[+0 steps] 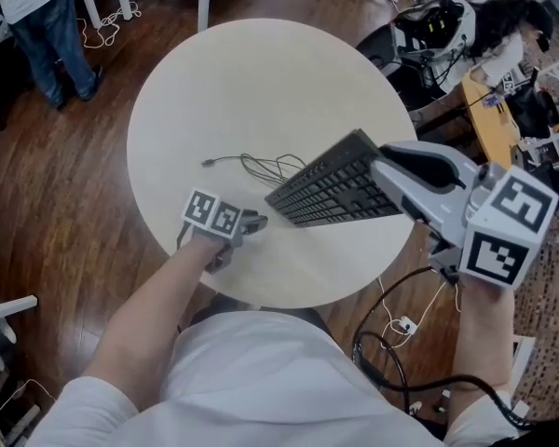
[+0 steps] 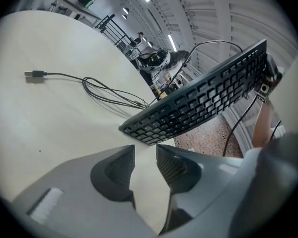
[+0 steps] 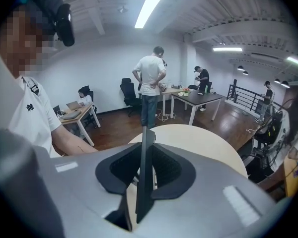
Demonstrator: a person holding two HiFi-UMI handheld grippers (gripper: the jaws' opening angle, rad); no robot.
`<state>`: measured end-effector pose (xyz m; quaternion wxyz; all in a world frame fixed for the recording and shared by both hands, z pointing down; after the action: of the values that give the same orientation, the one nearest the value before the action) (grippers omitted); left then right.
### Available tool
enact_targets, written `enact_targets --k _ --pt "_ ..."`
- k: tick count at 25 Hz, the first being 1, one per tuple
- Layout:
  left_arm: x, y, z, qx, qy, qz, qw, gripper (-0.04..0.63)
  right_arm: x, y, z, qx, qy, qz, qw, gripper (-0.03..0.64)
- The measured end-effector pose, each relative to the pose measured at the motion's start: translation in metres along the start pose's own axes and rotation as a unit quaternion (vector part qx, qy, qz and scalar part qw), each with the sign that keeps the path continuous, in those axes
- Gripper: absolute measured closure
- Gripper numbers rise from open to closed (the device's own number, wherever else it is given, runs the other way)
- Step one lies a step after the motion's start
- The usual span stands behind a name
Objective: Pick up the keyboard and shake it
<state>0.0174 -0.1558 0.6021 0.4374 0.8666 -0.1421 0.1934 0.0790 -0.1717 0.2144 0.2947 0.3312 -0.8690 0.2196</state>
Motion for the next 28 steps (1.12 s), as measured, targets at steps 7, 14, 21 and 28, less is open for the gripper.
enact_targets --k 7,14,21,28 --pt "-0.024 -0.028 0.007 -0.002 -0.028 0.024 0.9993 0.463 -0.003 0.02 -0.002 -0.062 -0.006 0.015 0.998 0.548" --pt "-0.067 -0.057 -0.022 -0.02 -0.098 0.057 0.9934 0.463 0.01 0.082 -0.046 -0.172 -0.008 0.014 0.985 0.546" --pt "-0.114 -0.09 -0.05 -0.023 -0.131 0.075 0.9882 0.464 0.017 0.12 -0.091 -0.242 -0.017 -0.004 0.97 0.543" --pt "-0.14 -0.091 -0.056 0.0 -0.109 0.065 0.9919 0.464 0.055 0.138 -0.148 -0.296 -0.009 -0.051 0.954 0.54"
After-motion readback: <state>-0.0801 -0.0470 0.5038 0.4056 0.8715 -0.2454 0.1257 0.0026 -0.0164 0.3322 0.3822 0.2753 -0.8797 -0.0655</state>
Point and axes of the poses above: the fingertips, and each gripper's own axes: x forward along the fingers, y to its left, z out of its top, the point moved 2 cm from there along -x, backward along the fingers, and after that the axes turned 11 degrees about x, right-handed, at the moved point
